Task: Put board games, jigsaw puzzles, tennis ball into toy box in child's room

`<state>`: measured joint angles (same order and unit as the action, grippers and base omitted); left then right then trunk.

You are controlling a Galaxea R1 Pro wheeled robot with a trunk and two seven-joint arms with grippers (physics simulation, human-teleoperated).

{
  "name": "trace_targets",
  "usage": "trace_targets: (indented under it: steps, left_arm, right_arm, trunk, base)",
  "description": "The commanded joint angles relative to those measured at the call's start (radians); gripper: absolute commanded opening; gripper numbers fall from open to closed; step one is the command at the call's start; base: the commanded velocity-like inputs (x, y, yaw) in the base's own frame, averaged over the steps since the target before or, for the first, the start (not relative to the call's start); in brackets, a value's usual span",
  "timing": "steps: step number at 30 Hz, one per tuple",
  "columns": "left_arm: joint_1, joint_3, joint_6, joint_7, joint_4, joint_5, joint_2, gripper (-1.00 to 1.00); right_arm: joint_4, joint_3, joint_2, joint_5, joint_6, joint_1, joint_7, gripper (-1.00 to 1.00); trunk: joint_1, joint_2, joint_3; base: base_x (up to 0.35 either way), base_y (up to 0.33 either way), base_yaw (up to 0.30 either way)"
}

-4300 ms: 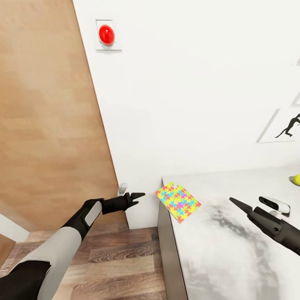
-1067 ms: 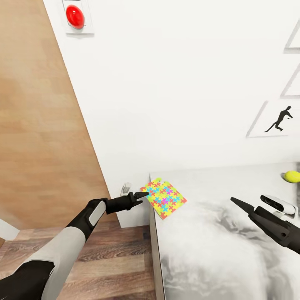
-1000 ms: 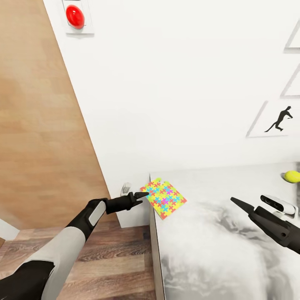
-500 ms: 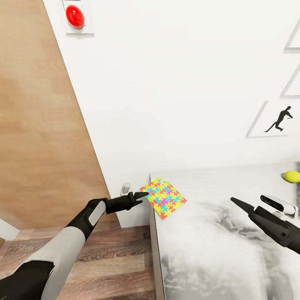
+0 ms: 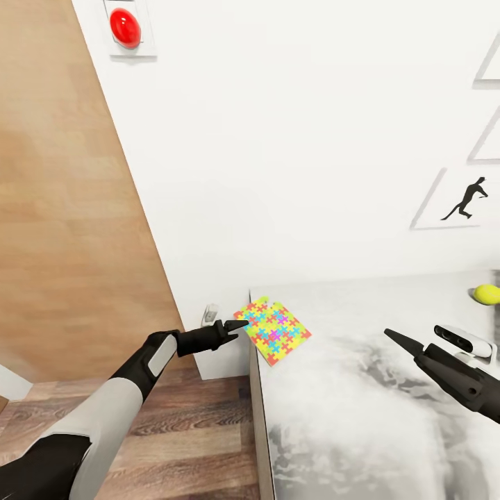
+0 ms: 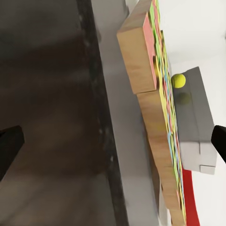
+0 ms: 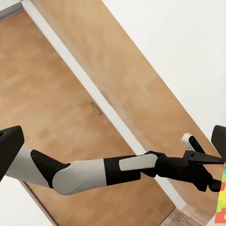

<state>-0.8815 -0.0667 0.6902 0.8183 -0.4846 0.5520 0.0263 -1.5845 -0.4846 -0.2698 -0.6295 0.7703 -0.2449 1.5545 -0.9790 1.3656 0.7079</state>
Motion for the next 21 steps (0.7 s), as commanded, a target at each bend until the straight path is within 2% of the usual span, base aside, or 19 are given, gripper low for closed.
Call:
trace_targets:
  steps: [1,21]
  left_arm:
    - [-0.001,-0.002,0.006,-0.001,0.0,0.006,0.0,1.0]
    - [-0.001,-0.002,0.006,-0.001,0.0,0.006,0.001,1.0]
  right_arm:
    - [0.0,0.0,0.0,-0.001,0.011,-0.001,0.002,1.0]
    - [0.0,0.0,0.0,-0.001,0.011,-0.001,0.002,1.0]
  trunk:
    - [0.0,0.0,0.001]
    - [0.0,0.0,0.001]
  base:
    - [0.0,0.0,0.0]
    - [0.0,-0.005,0.0]
